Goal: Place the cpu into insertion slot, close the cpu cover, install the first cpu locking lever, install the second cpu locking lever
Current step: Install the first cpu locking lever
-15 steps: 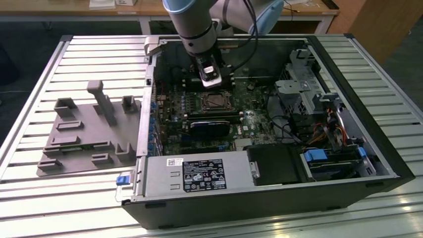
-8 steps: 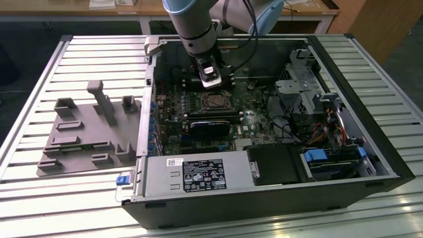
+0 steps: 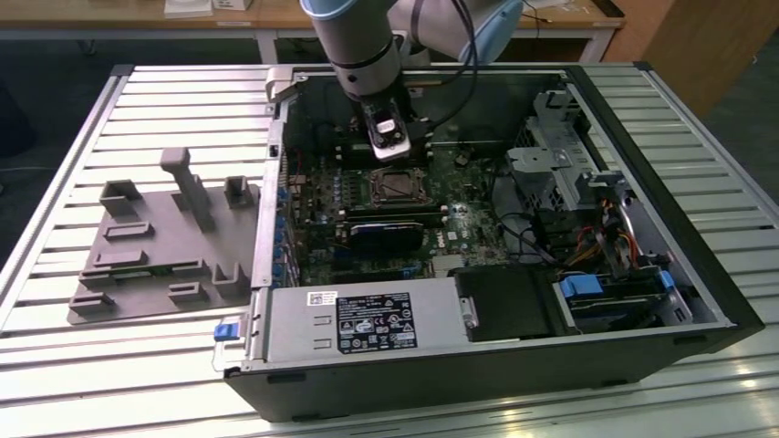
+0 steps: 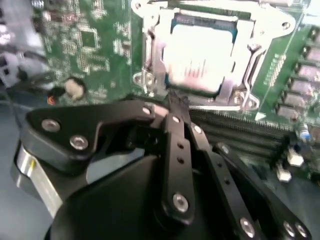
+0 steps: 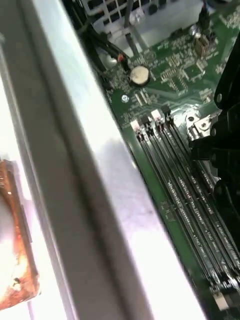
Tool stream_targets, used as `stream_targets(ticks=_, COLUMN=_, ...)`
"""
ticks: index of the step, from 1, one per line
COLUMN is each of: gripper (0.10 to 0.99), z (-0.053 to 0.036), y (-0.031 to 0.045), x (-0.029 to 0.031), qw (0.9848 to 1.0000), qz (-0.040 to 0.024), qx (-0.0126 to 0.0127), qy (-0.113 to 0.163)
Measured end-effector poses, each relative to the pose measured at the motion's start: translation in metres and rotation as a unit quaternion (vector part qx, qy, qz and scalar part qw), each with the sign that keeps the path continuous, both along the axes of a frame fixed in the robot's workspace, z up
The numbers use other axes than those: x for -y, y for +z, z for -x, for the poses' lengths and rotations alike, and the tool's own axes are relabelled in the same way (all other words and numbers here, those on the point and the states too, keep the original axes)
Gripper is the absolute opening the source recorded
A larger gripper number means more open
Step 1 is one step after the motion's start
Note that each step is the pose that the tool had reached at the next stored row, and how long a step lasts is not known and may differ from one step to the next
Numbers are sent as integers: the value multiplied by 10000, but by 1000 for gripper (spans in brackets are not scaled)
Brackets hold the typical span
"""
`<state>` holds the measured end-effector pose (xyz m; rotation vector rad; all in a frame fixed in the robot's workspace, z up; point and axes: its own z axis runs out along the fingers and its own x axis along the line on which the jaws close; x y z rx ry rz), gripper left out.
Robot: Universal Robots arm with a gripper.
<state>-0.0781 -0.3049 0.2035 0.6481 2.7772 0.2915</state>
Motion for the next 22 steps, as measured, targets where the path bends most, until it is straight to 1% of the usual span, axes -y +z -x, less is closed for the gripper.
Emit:
stream_targets(ticks=2, gripper=102, z=0, y=52, x=0, qw=10000, qz=1, qx=-1, qy=0)
stream_targets(ticks=3, gripper=102, z=0, y=56, x=0, qw=10000, qz=0, qx=0, qy=0)
stream_targets(ticks=18, gripper=102, z=0, y=53, x=-1, qw=10000, qz=1, qx=-1, qy=3)
stream_targets(ticks=22, gripper=102, z=1, y=47, x=-3, qw=10000, qz=2, qx=-1, qy=81)
